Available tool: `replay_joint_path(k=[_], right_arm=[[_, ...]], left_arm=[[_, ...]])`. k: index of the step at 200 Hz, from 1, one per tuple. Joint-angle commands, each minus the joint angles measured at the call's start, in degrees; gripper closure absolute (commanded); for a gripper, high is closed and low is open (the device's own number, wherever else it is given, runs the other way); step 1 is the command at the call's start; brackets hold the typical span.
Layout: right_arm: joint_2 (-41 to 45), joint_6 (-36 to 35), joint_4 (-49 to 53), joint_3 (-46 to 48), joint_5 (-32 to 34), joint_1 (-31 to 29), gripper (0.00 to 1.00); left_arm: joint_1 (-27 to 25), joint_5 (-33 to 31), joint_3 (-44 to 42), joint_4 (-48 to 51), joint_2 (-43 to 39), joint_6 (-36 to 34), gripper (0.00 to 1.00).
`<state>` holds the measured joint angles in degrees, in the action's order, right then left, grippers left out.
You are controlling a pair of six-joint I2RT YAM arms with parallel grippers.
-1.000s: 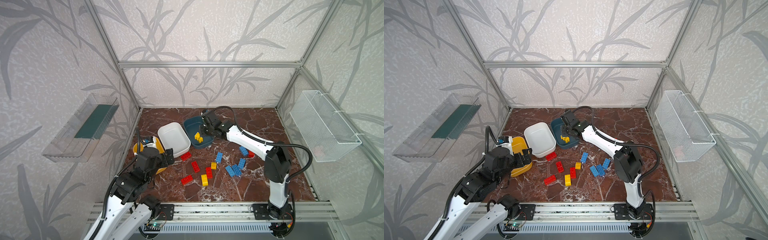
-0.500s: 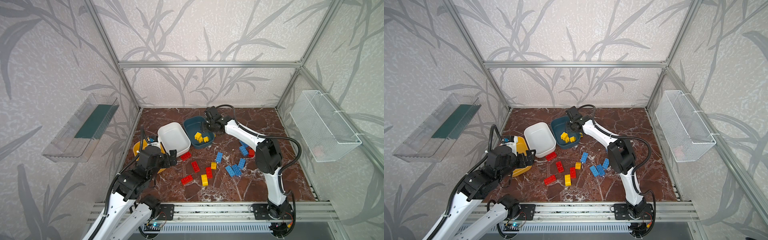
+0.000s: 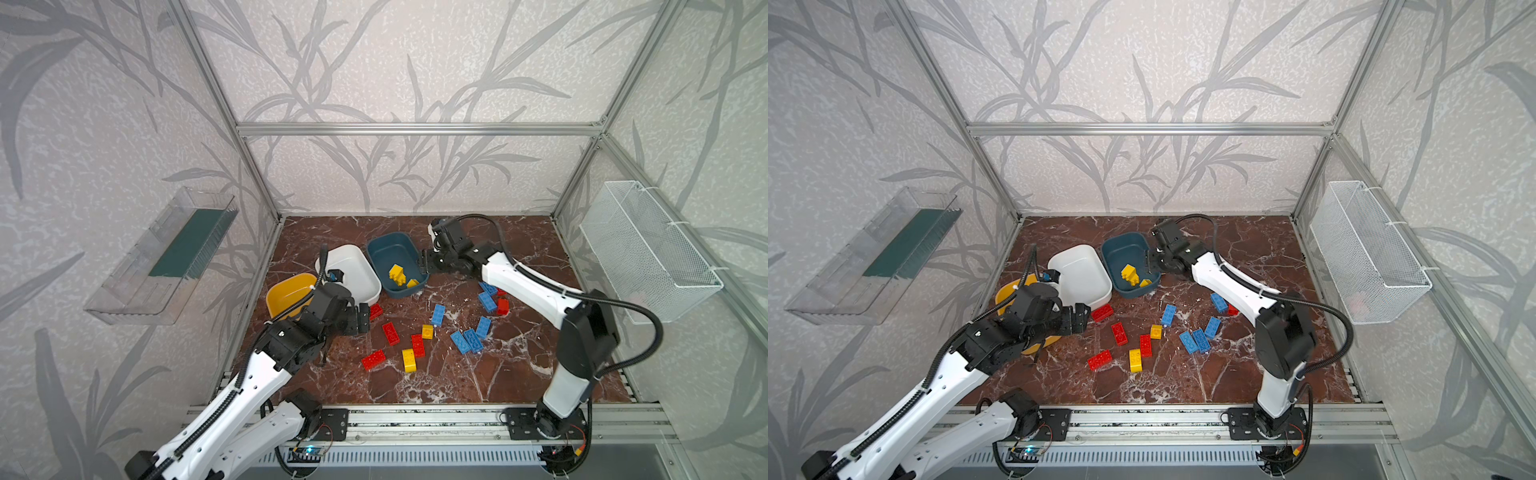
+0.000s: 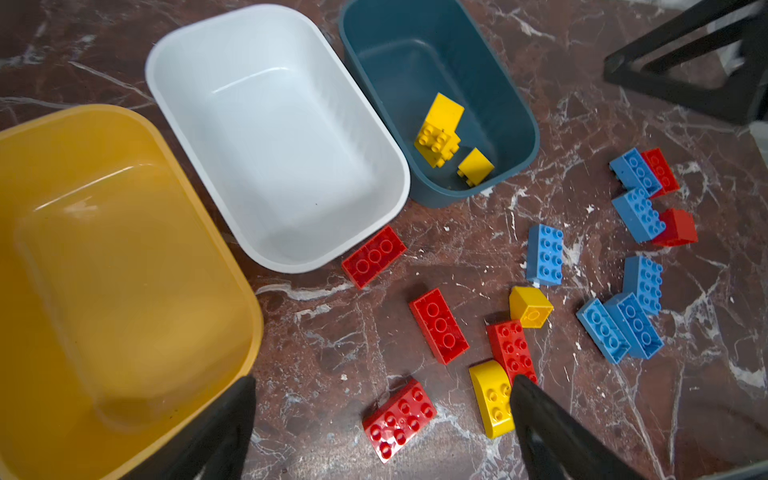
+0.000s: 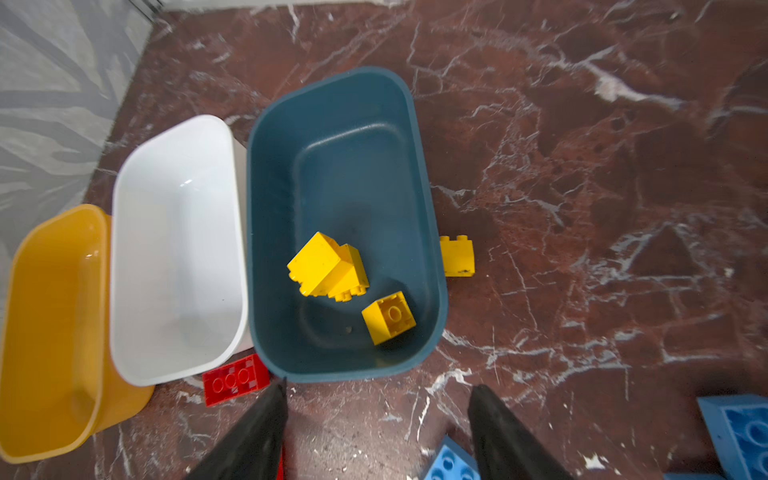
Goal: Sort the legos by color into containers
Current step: 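Move left gripper toward red bricks while right gripper reaches toward blue bricks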
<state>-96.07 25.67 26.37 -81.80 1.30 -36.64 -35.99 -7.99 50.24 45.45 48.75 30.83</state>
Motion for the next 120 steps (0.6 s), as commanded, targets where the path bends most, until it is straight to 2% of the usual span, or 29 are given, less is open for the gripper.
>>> replay_joint_path(k=[1, 33, 73, 120], right_arm=[[8.51, -0.23, -2.53, 7.76, 2.38, 0.08, 0.3], [20.76, 1.93, -6.18, 22.76, 5.41, 0.97, 0.3], [31.25, 5.35, -8.75, 34.72, 9.2, 2.32, 0.3], [37.89, 9.07, -12.06, 44.41, 12.47, 3.81, 0.3]], left_arm=[[-3.04, -2.34, 1.97, 1.1, 1.83, 5.92, 0.09], [-9.9, -4.91, 0.12, -0.6, 5.14, 13.23, 0.12], [-19.21, -9.1, -1.45, -2.09, 10.4, 22.91, 0.16], [-25.91, -7.0, -2.68, -6.47, 19.64, 29.81, 0.2]])
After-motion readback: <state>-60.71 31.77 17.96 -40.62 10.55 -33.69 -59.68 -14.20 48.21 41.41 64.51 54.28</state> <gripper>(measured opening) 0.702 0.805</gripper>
